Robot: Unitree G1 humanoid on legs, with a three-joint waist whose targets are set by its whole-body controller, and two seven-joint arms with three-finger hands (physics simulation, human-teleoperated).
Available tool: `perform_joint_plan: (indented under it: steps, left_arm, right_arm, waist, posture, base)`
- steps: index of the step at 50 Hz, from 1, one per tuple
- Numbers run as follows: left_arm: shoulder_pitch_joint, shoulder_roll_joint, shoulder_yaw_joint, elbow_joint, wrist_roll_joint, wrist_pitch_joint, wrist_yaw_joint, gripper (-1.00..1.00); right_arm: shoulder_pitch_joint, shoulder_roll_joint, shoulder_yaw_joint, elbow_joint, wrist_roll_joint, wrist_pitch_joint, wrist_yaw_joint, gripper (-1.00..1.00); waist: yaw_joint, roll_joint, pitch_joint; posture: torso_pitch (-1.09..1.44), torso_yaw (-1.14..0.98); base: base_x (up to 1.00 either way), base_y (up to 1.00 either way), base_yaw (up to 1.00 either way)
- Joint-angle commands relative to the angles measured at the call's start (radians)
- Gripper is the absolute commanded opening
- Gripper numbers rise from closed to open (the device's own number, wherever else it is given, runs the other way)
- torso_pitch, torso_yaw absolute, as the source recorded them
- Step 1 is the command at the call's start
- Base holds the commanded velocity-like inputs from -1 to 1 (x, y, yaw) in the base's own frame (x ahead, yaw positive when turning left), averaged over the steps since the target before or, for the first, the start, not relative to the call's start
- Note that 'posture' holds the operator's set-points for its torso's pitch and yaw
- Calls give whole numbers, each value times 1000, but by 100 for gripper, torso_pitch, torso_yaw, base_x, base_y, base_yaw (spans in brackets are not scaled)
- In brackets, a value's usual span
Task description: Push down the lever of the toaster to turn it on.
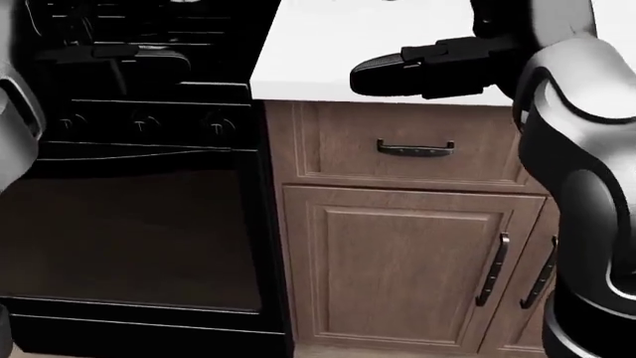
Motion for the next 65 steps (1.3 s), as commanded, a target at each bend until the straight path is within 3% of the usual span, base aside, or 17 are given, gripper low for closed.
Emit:
perform_joint_plan:
  steps: [1, 6, 9, 10, 11, 19, 22, 24, 25, 27, 40, 42, 45, 49, 54, 57, 65]
  left_arm:
    - [-46, 7, -2, -38, -4, -25, -7, 100]
    - [-39, 8, 3, -50, -6, -16, -6, 100]
    - [-43, 8, 4, -43, -5, -19, -4, 100]
    - [-44, 8, 3, -42, -4, -19, -2, 100]
    - [-45, 8, 3, -40, -3, -19, -1, 100]
    - [-53, 10, 4, -41, -8, -15, -1, 100]
    - [-58, 13, 6, -38, -10, -13, 0, 100]
    - [-50, 12, 5, -42, -11, -15, 0, 100]
    - [-49, 12, 6, -42, -12, -17, -1, 100]
    - [-52, 13, 7, -46, -14, -11, 1, 100]
    - [-50, 7, 0, -51, -12, -9, 3, 100]
    - [-45, 5, 0, -51, -12, -15, 3, 100]
    - [-42, -1, -2, -55, -12, -11, 7, 100]
    - [-42, -1, -3, -53, -10, -14, 5, 100]
    - [-41, -1, -1, -58, -10, -9, 4, 100]
    - [-45, 0, 0, -63, -12, -1, 6, 100]
    - [-45, 1, -2, -50, -9, -14, 0, 100]
  right_arm:
    - [-36, -13, -20, -21, -12, -38, -11, 100]
    - [-35, -7, -23, -23, -9, -35, -16, 100]
    - [-40, -10, -21, -26, -7, -29, -17, 100]
    - [-41, -13, -25, -24, -7, -32, -17, 100]
    - [-41, -16, -24, -25, -7, -29, -17, 100]
    - [-55, -18, -21, -19, -5, -23, -18, 100]
    - [-64, -17, -17, -14, -6, -21, -18, 100]
    - [-64, -15, -17, -11, -6, -25, -18, 100]
    - [-63, -16, -17, -11, -7, -26, -17, 100]
    - [-63, -17, -16, -18, -8, -17, -16, 100]
    - [-39, -12, -20, -32, -13, -24, -8, 100]
    - [-25, -11, -17, -34, -15, -34, -6, 100]
    - [-28, -10, -19, -34, -15, -30, -6, 100]
    - [-15, -4, -17, -38, -14, -38, -9, 100]
    - [-22, -4, -16, -37, -14, -35, -9, 100]
    - [-23, -4, -14, -33, -15, -35, -9, 100]
    - [-29, -8, -12, -30, -20, -31, -4, 100]
  waist:
    - [-5, 1, -30]
    - [7, -60, -24]
    - [14, -148, -42]
    - [6, -104, -34]
    - [12, -128, -33]
    - [-1, -81, -31]
    - [-9, -30, -36]
    - [-14, 43, -57]
    - [-8, -7, -43]
    - [-8, 10, -33]
    - [12, -117, -42]
    - [11, -89, -36]
    - [7, -109, -32]
    - [4, -91, -28]
    - [-11, -1, -38]
    - [-9, 12, -29]
    - [6, -54, -26]
  posture:
    - [0, 0]
    - [0, 0]
    - [0, 0]
    - [0, 0]
    - [0, 0]
    - [0, 0]
    - [0, 0]
    - [0, 0]
    - [0, 0]
    - [0, 0]
    - [0, 0]
    - [0, 0]
    - [0, 0]
    - [0, 0]
    - [0, 0]
    - [0, 0]
    - [0, 0]
  base:
    - [27, 0, 0]
    - [22, 9, 0]
    - [18, 16, 0]
    - [18, 17, 0]
    - [19, 16, 0]
    - [17, 23, 0]
    - [15, 30, 0]
    - [15, 30, 0]
    - [15, 30, 0]
    - [15, 30, 0]
    - [16, 20, 0]
    - [20, 0, 0]
    - [21, 0, 0]
    - [21, 0, 0]
    - [20, 1, 0]
    - [20, 4, 0]
    - [20, 4, 0]
